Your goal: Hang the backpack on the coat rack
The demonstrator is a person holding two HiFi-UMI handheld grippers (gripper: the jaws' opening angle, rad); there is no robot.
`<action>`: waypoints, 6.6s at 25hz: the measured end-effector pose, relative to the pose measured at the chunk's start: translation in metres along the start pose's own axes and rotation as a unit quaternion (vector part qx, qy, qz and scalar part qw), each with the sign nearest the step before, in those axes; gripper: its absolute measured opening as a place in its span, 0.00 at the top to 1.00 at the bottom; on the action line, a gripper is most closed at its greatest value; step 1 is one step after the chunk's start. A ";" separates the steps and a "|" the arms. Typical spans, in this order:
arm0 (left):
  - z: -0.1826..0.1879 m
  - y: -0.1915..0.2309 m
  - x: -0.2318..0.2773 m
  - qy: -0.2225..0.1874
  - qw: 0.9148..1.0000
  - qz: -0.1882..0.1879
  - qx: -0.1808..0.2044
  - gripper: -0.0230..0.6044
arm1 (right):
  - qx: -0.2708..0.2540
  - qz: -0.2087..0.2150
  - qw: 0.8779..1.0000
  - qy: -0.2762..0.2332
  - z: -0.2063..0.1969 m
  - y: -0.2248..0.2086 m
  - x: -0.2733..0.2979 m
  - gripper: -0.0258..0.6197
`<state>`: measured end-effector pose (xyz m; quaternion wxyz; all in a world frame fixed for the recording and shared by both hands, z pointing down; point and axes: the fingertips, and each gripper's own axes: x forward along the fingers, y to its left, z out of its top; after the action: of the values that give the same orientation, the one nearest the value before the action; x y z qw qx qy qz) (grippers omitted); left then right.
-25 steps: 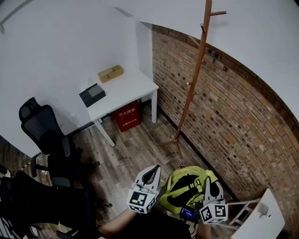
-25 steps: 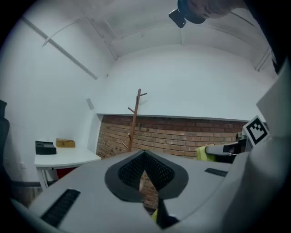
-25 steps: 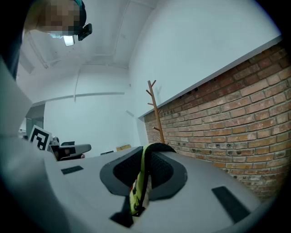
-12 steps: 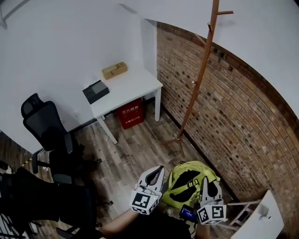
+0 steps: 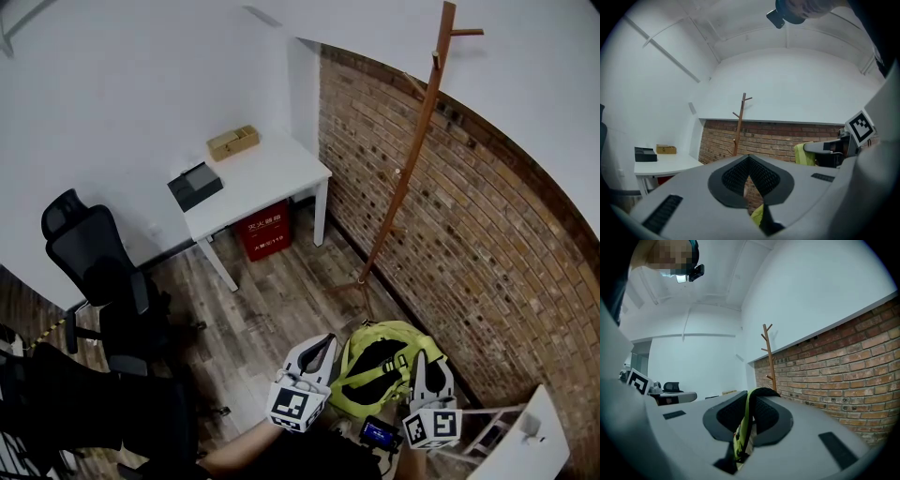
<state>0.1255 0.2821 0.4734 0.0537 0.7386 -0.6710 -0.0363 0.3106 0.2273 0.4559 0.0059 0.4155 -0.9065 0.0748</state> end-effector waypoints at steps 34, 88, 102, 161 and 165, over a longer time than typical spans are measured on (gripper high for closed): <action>0.006 0.055 0.047 0.012 0.998 -0.056 0.009 0.95 | 0.040 -0.031 0.999 0.001 -0.007 0.037 0.052 0.90; 0.013 0.137 0.205 0.020 0.990 -0.138 0.012 0.95 | 0.040 -0.110 0.993 -0.031 0.015 0.023 0.200 0.90; 0.022 0.150 0.276 0.018 0.983 -0.183 0.024 0.95 | 0.051 -0.136 0.988 -0.043 0.025 0.000 0.244 0.90; 0.046 0.175 0.456 0.030 0.951 -0.306 0.019 0.95 | 0.055 -0.269 0.959 -0.062 0.061 -0.083 0.385 0.90; 0.048 0.179 0.466 0.026 0.949 -0.313 0.020 0.95 | 0.055 -0.279 0.956 -0.068 0.069 -0.090 0.394 0.90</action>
<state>-0.0116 -0.1998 0.4577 0.0426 0.9131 -0.4051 -0.0183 0.1243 -0.1364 0.4281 -0.0585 0.6559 -0.7471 0.0914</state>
